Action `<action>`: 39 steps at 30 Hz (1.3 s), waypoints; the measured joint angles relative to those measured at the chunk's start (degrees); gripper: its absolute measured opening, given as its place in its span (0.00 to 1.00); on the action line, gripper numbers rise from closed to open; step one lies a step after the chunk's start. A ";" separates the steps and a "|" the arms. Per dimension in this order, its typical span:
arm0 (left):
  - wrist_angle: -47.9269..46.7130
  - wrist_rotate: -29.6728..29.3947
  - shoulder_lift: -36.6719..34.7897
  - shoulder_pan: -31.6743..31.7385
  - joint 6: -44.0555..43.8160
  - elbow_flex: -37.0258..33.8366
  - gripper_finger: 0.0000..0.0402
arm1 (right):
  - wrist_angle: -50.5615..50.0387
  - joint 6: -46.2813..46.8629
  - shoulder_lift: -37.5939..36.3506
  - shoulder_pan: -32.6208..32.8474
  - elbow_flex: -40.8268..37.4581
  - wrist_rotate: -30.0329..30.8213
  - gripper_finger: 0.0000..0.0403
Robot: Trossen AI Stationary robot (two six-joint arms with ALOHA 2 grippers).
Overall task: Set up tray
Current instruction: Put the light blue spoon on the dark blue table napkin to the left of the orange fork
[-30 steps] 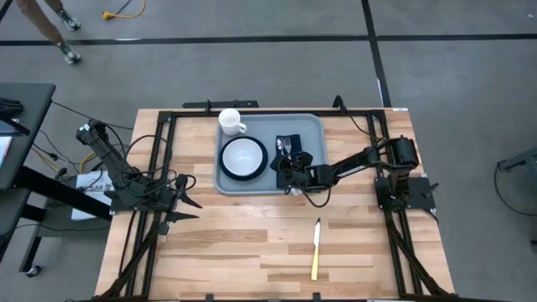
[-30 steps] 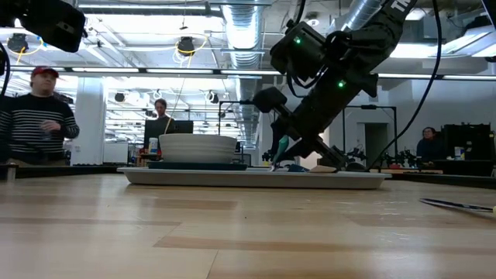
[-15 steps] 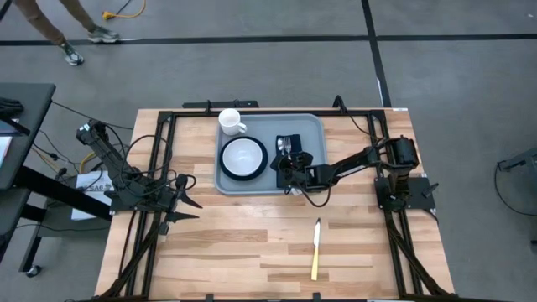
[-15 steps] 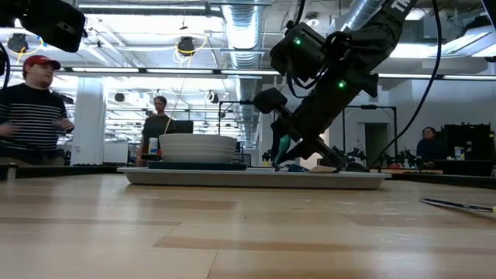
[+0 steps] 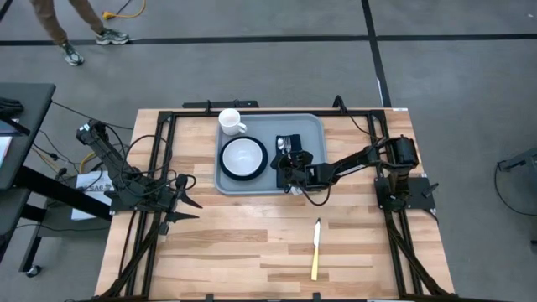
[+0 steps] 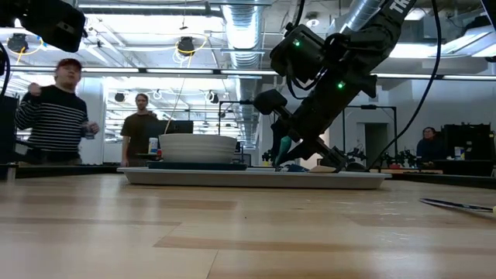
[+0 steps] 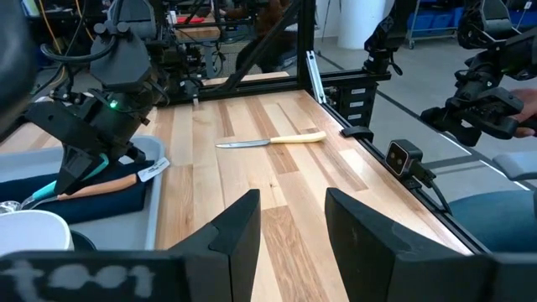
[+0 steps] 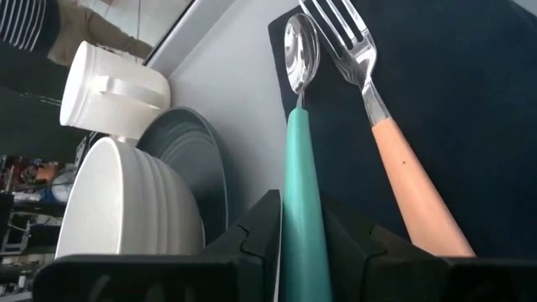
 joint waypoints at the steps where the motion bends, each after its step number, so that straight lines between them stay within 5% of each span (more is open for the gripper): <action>1: 0.00 -0.02 0.00 0.02 0.00 0.00 0.31 | 0.02 -0.02 0.00 0.00 0.00 0.00 0.16; 28: 0.00 0.00 -0.01 0.02 0.00 0.00 0.31 | 0.90 -4.24 0.00 -0.40 0.00 -3.07 0.16; 39: 0.00 0.00 -0.02 0.00 0.00 0.00 0.31 | 0.90 -5.44 0.00 -1.11 0.00 -5.10 0.43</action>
